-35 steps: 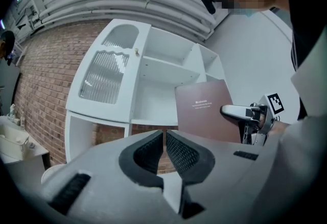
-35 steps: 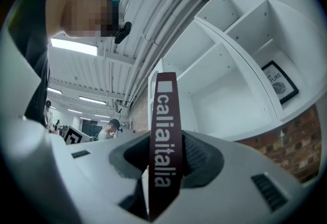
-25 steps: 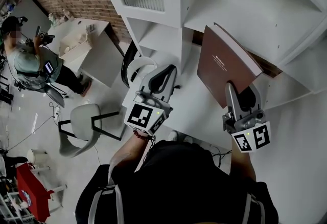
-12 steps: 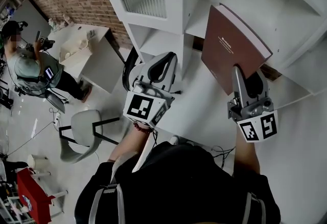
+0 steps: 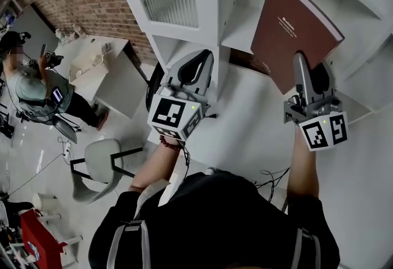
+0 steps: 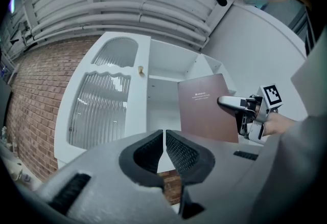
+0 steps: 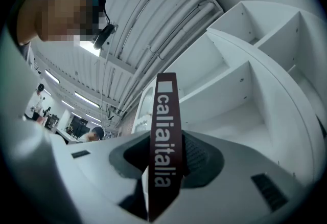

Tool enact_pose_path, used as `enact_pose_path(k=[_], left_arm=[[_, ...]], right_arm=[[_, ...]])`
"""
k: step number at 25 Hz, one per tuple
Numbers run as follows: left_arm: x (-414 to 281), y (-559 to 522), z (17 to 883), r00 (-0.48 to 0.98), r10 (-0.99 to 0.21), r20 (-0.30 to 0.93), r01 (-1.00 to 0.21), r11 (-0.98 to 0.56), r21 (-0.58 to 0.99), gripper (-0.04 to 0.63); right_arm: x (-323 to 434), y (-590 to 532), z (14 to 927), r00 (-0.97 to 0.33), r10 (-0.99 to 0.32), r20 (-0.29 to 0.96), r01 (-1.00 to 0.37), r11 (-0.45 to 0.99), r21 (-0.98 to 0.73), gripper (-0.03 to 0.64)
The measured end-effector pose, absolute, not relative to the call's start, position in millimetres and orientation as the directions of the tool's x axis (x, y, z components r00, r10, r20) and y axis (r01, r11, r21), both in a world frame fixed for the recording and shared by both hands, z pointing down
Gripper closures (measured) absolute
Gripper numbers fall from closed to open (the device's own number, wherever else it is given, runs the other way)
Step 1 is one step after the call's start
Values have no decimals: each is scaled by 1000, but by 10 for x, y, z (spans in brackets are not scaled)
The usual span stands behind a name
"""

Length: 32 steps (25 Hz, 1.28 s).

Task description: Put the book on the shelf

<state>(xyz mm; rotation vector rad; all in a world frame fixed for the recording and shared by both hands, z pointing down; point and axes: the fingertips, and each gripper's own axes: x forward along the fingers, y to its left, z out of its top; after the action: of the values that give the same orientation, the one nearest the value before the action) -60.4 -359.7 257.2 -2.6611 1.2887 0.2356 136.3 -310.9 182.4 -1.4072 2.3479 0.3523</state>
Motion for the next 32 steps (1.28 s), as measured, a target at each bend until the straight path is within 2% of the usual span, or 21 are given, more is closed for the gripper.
enact_pose_path(k=[13, 32], left_arm=[[-511, -3759, 2514, 571, -791, -221, -820, -564, -101, 563], [-445, -4111, 2447, 575, -788, -222, -817, -568, -98, 563]], right_arm=[[1262, -3782, 1812, -359, -833, -421, -931, 353, 96, 468], [1031, -4927, 1952, -225, -908, -352, -974, 200, 105, 468]])
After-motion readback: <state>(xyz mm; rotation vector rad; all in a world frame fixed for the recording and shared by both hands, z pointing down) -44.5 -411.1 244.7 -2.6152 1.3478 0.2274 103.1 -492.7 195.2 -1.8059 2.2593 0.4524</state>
